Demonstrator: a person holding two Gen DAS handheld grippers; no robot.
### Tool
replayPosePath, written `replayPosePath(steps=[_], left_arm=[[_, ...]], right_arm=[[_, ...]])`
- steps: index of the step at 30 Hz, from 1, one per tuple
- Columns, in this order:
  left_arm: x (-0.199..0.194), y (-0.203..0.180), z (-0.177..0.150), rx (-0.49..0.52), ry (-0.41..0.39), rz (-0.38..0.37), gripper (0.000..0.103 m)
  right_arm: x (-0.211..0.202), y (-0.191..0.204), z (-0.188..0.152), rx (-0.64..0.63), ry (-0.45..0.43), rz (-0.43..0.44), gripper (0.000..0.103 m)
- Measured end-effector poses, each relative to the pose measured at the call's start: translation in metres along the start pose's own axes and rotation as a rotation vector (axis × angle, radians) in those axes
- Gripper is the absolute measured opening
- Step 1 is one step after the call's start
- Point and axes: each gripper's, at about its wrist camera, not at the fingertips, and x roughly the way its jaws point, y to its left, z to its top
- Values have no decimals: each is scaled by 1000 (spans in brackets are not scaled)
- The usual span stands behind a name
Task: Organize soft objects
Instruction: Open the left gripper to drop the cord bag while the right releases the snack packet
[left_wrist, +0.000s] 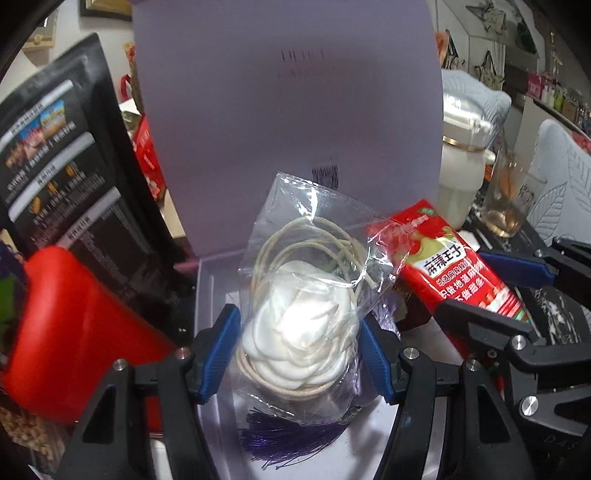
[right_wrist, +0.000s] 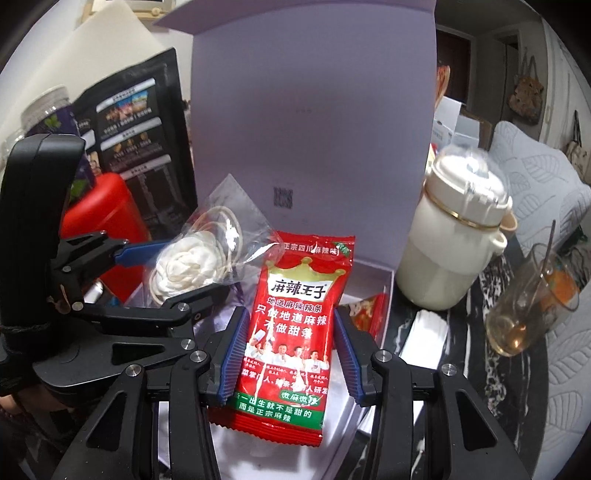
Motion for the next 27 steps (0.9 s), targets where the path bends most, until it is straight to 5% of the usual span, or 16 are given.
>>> replayPosePath(steps=[4,6,27], left_arm=[[8,-5,-2,18,15,6,63],[10,-9,-1,29,24,9,63],[25,-10,0,28,99,33,63]], right_arm=[[7,1,-4,-12,14,-10,43],[13,0,-6,-10,31,-7,27],[31,-6,-18,27,101,2,27]])
